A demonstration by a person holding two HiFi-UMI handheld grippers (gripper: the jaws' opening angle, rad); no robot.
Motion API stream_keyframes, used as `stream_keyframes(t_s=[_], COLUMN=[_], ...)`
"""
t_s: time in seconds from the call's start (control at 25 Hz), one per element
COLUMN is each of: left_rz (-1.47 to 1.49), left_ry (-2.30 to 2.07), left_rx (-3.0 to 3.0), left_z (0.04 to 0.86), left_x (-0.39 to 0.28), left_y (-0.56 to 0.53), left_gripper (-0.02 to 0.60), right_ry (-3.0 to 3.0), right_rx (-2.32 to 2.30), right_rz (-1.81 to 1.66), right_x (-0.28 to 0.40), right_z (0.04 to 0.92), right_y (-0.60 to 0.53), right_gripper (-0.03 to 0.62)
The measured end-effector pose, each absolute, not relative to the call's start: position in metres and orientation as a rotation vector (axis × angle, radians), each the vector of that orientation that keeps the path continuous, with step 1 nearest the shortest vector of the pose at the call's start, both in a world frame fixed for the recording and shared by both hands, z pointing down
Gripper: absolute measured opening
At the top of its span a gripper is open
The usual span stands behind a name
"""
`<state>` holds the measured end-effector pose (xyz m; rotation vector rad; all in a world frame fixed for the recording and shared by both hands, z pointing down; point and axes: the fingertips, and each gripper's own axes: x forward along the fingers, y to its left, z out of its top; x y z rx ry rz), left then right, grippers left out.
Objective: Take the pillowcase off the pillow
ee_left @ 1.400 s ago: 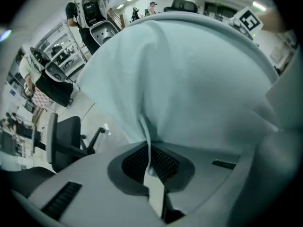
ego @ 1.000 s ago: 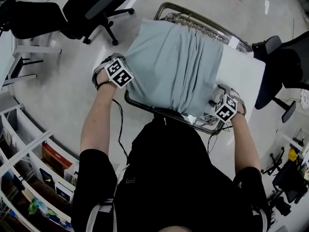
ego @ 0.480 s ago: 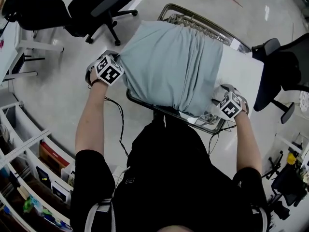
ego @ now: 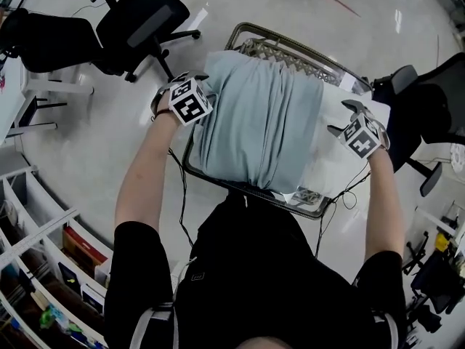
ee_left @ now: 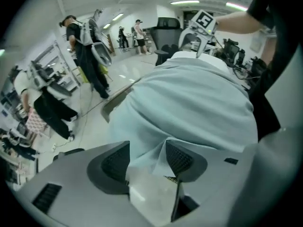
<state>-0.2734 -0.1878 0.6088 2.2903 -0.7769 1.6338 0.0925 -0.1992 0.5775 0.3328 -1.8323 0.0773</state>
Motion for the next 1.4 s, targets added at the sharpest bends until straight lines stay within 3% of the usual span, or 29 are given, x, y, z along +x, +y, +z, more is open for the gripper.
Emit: stream_keyframes(t_s=[0.12, 0.36, 0.56, 0.96, 1.0, 1.08, 1.12, 1.2, 1.32, 1.4], left_rz=[1.711, 1.836, 1.896, 2.142, 2.167, 2.221, 2.256, 2.330, 2.433, 2.488], left_ry=[-0.543, -0.299, -0.372, -0.279, -0.245, -0.186, -0.168, -0.164, -0.223, -0.270], left_rx=[2.313, 2.237, 2.201, 2.320, 2.318, 2.300, 2.286, 2.246, 2.137, 2.041], left_z=[0.610, 0.591, 0.592, 0.660, 0.664, 0.669, 0.672, 0.677, 0.678, 0.671], left_x=[-0.253, -0.275, -0.296, -0.257, -0.256, -0.256, -0.258, -0.265, -0.295, -0.328], left_y=[-0.195, -0.202, -0.236, -0.298, -0.297, -0.295, -0.293, -0.287, -0.279, -0.270], left_gripper=[0.252, 0.278, 0.273, 0.273, 0.267, 0.157, 0.085, 0.008, 0.006, 0.006], right_ry=[-1.805, -1.781, -1.796, -1.745, -1.735, -1.708, -1.691, -1.640, -1.604, -1.644], right_rx=[0.275, 0.098, -0.003, -0.161, -0.183, -0.221, -0.236, -0.246, -0.192, -0.143], right_rz=[0.107, 0.210, 0.232, 0.300, 0.300, 0.280, 0.274, 0.282, 0.289, 0.305], right_x=[0.101, 0.105, 0.100, 0.092, 0.090, 0.088, 0.088, 0.093, 0.103, 0.109], right_z=[0.599, 0.643, 0.643, 0.674, 0.676, 0.675, 0.673, 0.669, 0.655, 0.647], right_y=[-0.228, -0.235, -0.241, -0.233, -0.230, -0.225, -0.222, -0.215, -0.214, -0.217], right_gripper=[0.375, 0.419, 0.452, 0.498, 0.497, 0.493, 0.470, 0.401, 0.284, 0.241])
